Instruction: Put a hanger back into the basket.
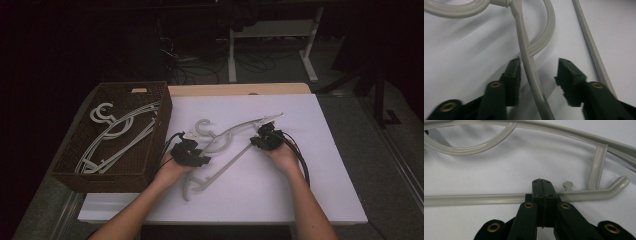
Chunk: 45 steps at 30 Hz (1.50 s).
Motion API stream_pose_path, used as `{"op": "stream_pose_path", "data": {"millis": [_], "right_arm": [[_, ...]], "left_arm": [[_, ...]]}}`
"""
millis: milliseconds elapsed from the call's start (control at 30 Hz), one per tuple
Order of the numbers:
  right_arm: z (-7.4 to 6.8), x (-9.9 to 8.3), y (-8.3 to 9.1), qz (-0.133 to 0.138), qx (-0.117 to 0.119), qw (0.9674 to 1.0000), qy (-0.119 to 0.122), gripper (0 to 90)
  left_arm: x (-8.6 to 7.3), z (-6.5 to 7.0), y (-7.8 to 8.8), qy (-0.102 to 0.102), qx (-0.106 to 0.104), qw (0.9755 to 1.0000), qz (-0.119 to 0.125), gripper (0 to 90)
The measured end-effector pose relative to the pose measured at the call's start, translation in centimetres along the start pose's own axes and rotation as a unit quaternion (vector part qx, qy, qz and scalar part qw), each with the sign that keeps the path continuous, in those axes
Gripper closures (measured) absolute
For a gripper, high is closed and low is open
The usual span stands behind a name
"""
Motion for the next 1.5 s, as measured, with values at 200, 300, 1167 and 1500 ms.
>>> {"op": "stream_pose_path", "data": {"millis": [200, 300, 1167, 1500], "right_arm": [[0.0, 0.0, 0.0, -0.001, 0.000, 1.0000, 0.000, 89.1], [0.0, 0.0, 0.0, -0.001, 0.000, 1.0000, 0.000, 89.1], [-1.2, -1.7, 7.7, 0.041, 0.043, 0.9979, -0.025, 38.1], [-2.2, -3.3, 9.5, 0.048, 0.041, 0.9979, -0.016, 26.3]], "left_arm": [[0.1, -0.5, -0.1, 0.010, 0.010, 0.9999, 0.000, 75.0], [0.3, -0.3, -0.1, 0.014, 0.017, 0.9998, -0.002, 75.8], [5.2, 0.8, 3.5, 0.025, 0.065, 0.9959, 0.057, 82.6], [7.9, 0.3, 9.8, 0.001, 0.061, 0.9956, 0.071, 82.5]]}}
Point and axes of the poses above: each handheld gripper's, and its own axes: y roughly backward along the jaws, x roughly out of its top, z roughly to its right, the point moved 1 cm from there along -y, roughly forward along the jaws, and after that the axes turned 7 degrees about z, right-handed, at the moved point
